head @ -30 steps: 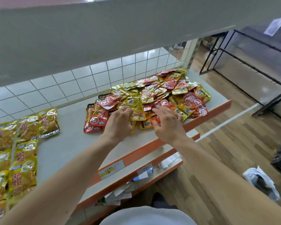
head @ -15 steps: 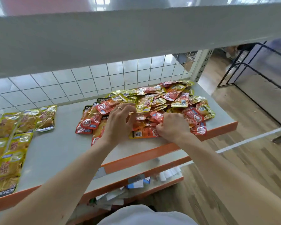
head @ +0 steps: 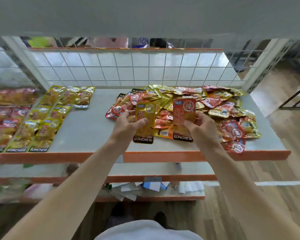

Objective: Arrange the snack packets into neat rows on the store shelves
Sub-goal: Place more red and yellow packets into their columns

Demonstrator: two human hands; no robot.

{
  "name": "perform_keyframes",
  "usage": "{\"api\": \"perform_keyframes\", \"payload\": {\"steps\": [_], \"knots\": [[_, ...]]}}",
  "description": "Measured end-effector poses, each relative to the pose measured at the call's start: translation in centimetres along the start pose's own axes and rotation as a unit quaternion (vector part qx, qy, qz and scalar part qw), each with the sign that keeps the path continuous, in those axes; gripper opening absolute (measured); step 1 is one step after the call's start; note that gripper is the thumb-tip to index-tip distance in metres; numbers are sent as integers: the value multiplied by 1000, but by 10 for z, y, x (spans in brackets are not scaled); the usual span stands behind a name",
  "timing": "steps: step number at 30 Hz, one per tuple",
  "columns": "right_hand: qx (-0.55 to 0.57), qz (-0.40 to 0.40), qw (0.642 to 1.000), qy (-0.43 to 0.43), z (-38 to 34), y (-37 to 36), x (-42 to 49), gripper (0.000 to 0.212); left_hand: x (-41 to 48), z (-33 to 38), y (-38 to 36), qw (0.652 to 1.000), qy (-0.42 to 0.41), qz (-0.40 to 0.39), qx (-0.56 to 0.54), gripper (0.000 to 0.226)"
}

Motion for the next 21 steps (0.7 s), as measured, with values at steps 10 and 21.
{"api": "perform_keyframes", "payload": {"steps": [10, 21], "knots": [[194, -170, 962, -92, -22, -93, -10, 13, -34, 9, 75, 987, -24, 141, 71, 21], [142, -195, 963, -117, -40, -175, -10, 16, -22, 21, 149, 980, -22, 153, 123, 19]]}}
Point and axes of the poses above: each hand's wrist, its own x-axis towards the middle knuckle, its own y-axis out of the back of the hand, z = x × y, the point moved 1 cm from there along x, towards the middle knuckle, and after that the axes turned 6 degrees about -y, right-handed, at the moved point
